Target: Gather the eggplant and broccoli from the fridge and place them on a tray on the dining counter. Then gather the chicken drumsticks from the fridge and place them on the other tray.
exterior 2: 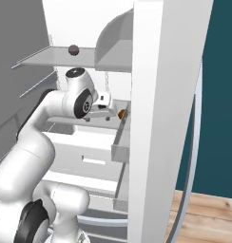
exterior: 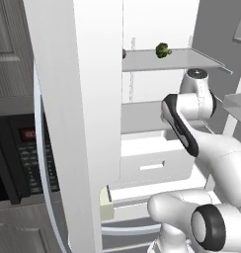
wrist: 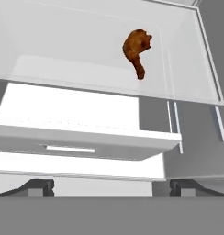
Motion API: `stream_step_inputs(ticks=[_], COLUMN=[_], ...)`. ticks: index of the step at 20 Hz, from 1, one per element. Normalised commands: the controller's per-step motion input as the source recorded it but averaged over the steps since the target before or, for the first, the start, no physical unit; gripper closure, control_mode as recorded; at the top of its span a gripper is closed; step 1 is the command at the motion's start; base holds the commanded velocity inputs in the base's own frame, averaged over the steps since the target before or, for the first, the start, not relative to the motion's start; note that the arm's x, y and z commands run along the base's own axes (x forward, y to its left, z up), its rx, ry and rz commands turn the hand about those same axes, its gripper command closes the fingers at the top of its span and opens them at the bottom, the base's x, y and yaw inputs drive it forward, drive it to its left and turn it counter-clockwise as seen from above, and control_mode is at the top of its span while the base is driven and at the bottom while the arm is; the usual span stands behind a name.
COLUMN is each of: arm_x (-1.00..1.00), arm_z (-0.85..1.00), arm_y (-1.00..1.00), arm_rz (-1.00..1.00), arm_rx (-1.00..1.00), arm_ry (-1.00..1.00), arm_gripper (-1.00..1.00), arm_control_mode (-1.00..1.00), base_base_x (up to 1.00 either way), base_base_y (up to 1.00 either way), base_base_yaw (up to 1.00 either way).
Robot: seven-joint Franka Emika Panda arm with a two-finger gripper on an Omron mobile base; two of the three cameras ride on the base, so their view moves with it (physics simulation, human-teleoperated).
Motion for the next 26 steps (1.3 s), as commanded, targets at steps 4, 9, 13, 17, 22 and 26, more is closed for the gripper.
stream_step_inputs(ticks=[4, 9, 13, 17, 22, 26], arm_x=[0.23, 0.15, 0.33, 0.40, 0.46, 0.42], arm_z=[-0.29, -0.11, -0.10, -0.18, -0.24, -0.27], arm_y=[-0.18, -0.23, -0.08, -0.05, -0.07, -0.10], arm_rz=[0.00, 0.00, 0.00, 0.00, 0.00, 0.00], arm_rx=[0.00, 0.00, 0.00, 0.00, 0.00, 0.00], arm_ry=[0.07, 0.01, 0.00, 0.00, 0.01, 0.02], arm_gripper=[-1.00, -1.00, -1.00, -1.00, -1.00, -1.00], arm_control_mode=[-1.00, -1.00, -1.00, -1.00, -1.00, -1.00], base_base_x=[0.00, 0.00, 0.00, 0.00, 0.00, 0.00], base_base_y=[0.00, 0.00, 0.00, 0.00, 0.00, 0.00], base_base_yaw=[0.00, 0.00, 0.00, 0.00, 0.00, 0.00])
